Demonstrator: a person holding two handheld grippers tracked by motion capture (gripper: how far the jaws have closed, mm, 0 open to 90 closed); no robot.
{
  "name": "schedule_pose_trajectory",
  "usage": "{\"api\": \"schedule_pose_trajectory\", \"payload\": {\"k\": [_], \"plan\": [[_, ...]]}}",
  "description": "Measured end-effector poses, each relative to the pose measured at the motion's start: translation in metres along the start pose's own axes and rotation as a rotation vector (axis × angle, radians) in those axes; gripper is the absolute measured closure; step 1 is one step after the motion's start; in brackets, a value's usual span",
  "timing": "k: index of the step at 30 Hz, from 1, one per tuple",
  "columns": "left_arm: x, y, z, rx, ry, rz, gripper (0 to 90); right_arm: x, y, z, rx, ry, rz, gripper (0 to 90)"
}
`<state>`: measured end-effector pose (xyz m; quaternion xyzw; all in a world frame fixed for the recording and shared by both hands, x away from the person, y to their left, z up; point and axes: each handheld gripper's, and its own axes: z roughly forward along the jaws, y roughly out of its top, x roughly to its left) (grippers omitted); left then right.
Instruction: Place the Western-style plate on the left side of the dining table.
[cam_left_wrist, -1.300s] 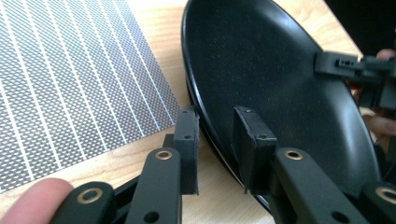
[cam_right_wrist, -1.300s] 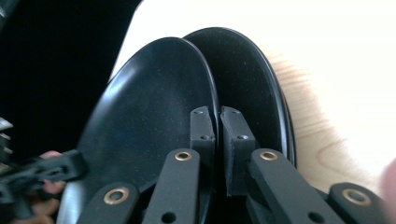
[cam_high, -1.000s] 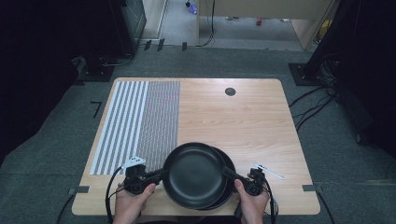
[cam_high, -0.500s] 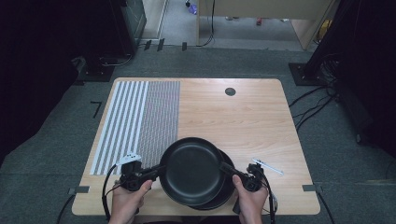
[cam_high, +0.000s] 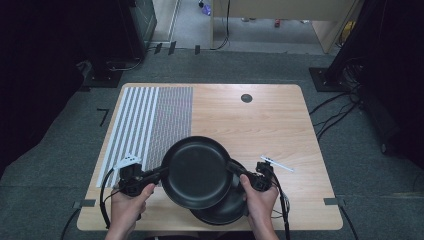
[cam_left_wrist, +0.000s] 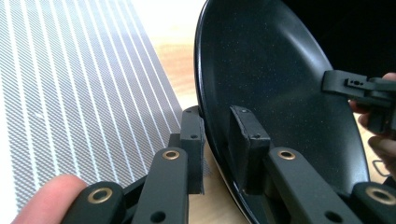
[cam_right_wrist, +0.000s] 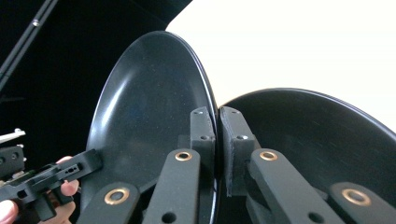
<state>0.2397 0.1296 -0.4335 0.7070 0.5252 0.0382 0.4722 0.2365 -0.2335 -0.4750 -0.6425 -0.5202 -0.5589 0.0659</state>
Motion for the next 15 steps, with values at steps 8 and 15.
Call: {"api": "schedule_pose_trajectory", "payload": {"k": [8, 15], "plan": [[0.026, 0.013, -0.009, -0.035, 0.023, -0.05, 77.1, 0.018, 0.014, 0.032, 0.036, 0.01, -0.02, 85.9], [0.042, 0.021, -0.016, -0.059, 0.033, -0.072, 77.1, 0.031, 0.025, 0.054, 0.059, 0.021, -0.038, 85.9]]}}
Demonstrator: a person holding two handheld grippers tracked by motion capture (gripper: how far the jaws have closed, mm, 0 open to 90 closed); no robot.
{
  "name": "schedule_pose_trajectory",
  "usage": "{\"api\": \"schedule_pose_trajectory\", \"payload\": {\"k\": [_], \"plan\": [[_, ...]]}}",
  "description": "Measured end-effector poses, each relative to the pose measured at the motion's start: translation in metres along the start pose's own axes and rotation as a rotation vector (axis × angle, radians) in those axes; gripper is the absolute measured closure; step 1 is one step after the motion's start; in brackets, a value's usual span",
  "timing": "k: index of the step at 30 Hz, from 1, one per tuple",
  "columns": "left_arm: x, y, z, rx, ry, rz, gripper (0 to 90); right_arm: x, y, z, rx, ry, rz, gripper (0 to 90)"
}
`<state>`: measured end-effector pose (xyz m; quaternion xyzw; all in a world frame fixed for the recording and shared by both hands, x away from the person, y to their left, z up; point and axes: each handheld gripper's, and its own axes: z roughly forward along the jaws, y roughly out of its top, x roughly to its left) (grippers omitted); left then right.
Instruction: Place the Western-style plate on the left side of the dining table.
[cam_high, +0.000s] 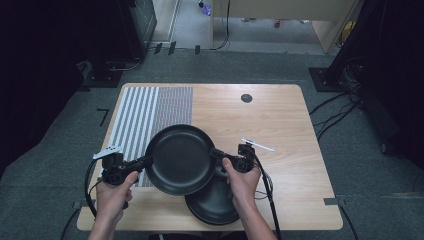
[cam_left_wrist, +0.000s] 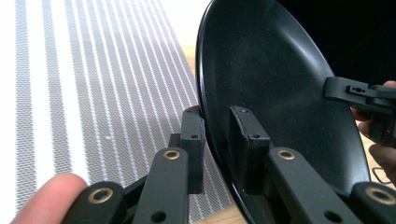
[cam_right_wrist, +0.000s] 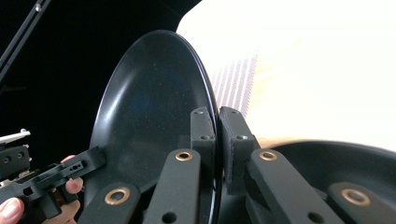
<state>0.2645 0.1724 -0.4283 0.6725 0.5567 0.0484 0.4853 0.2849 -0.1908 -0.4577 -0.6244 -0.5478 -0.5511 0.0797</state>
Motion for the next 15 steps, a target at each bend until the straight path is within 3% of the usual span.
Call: {"api": "schedule_pose_trajectory", "payload": {"k": [6, 13, 15], "plan": [[0.02, 0.008, -0.005, -0.022, 0.021, -0.039, 77.2, 0.012, 0.012, 0.027, 0.032, 0.002, -0.026, 85.9], [0.033, 0.014, -0.004, -0.036, 0.041, -0.069, 77.4, 0.017, 0.023, 0.049, 0.059, 0.0, -0.04, 85.9], [0.043, 0.016, -0.001, -0.037, 0.042, -0.096, 77.4, 0.018, 0.03, 0.06, 0.076, -0.004, -0.05, 85.9]]}}
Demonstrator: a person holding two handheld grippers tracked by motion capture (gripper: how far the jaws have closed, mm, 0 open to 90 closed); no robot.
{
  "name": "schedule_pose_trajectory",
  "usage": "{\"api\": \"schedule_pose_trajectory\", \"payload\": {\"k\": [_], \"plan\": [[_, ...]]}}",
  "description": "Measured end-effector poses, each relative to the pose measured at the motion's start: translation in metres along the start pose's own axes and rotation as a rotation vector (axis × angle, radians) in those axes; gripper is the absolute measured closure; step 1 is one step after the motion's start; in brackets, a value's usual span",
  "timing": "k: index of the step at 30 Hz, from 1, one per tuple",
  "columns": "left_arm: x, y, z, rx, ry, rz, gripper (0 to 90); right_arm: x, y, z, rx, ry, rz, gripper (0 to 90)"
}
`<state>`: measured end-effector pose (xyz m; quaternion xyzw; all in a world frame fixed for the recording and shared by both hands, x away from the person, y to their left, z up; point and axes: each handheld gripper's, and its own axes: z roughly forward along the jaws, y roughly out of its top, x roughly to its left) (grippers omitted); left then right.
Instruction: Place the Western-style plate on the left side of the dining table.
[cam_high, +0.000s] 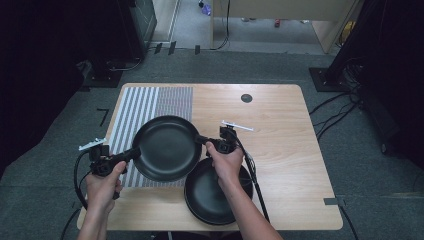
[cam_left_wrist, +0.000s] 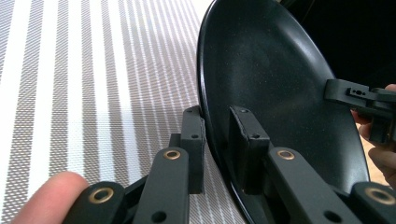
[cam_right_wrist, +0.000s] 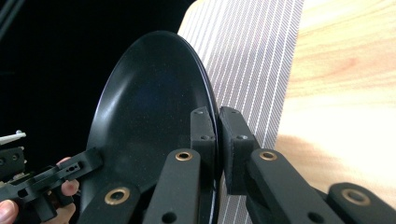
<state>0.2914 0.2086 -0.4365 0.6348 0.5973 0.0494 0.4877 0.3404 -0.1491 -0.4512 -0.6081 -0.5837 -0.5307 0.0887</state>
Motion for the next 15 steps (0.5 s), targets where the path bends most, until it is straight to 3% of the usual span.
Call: {"api": "schedule_pose_trajectory", "payload": {"k": [4, 15], "plan": [[0.01, 0.002, 0.005, 0.001, 0.004, -0.03, 77.4, 0.001, 0.007, 0.012, 0.018, -0.014, -0.008, 85.8], [0.043, 0.014, 0.02, 0.006, 0.05, -0.109, 77.8, -0.002, 0.026, 0.065, 0.081, -0.051, -0.007, 85.5]]}}
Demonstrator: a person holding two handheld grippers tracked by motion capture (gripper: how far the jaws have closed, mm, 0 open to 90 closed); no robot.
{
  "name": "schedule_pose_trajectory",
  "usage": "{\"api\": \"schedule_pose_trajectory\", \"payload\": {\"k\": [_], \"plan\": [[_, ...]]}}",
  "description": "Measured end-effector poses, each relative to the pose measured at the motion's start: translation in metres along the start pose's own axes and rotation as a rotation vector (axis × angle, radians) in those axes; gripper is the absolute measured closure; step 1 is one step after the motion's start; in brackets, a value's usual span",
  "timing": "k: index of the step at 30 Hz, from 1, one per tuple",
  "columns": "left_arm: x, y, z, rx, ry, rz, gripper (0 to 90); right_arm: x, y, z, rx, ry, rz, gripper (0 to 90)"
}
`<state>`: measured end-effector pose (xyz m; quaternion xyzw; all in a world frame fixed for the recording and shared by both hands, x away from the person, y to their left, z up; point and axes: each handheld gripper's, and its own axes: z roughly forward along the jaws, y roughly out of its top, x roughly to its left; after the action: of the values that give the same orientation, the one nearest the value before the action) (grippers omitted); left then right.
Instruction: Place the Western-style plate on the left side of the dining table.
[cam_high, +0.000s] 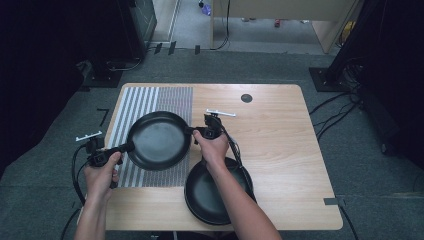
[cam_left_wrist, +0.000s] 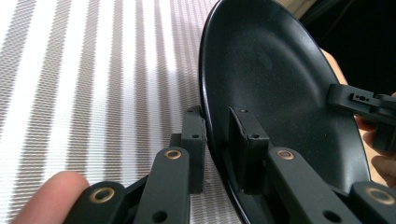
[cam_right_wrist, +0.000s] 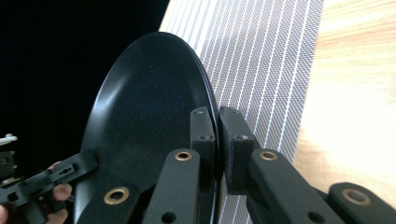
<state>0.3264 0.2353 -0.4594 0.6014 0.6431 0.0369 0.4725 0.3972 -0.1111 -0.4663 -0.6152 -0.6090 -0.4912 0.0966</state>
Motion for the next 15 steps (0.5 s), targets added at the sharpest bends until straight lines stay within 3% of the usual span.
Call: {"api": "schedule_pose_trajectory", "payload": {"k": [6, 11, 15], "plan": [[0.025, 0.011, 0.007, 0.0, 0.011, -0.028, 77.9, 0.003, 0.009, 0.025, 0.018, -0.007, -0.01, 85.5], [0.04, 0.022, 0.018, 0.021, 0.027, -0.049, 77.9, 0.003, 0.012, 0.044, 0.035, -0.026, 0.007, 85.5], [0.046, 0.028, 0.026, 0.032, 0.013, -0.075, 78.7, 0.001, 0.017, 0.051, 0.036, -0.037, 0.018, 85.4]]}}
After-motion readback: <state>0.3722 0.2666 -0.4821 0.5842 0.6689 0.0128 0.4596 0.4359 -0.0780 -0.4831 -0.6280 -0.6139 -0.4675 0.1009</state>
